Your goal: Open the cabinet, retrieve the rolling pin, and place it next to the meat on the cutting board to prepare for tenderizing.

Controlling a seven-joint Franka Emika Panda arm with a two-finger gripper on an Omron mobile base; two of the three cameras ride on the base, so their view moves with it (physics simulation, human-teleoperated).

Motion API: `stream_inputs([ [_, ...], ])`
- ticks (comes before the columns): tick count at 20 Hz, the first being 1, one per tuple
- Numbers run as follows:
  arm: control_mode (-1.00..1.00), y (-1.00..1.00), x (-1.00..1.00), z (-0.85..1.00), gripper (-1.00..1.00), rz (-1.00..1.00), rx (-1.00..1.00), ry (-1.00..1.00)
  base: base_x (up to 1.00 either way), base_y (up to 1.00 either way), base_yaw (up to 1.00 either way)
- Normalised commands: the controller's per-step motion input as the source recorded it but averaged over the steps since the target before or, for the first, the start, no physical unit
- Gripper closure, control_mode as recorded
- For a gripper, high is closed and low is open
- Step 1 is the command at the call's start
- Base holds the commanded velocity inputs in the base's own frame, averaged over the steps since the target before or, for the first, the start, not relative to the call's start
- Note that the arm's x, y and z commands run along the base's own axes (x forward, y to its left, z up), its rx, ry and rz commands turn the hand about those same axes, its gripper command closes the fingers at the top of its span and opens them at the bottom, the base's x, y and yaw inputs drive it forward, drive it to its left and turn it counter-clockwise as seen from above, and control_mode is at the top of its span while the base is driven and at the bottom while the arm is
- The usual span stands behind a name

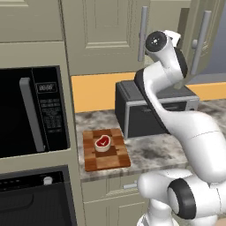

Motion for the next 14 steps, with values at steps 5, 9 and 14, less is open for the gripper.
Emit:
stream_inputs([
  [5, -1.00, -0.41, -0.92, -0.11, -1.00, -0.03, 0.00, -0.05, 0.00, 0.00, 0.00],
  [9, -1.00, -0.45, -1.00, -0.11, -1.00, -0.05, 0.00, -0.05, 0.00, 0.00, 0.00],
  [14, -1.00, -0.56, -0.80, -0.06, -1.00, -0.06, 0.01, -0.01, 0.00, 0.00, 0.00],
])
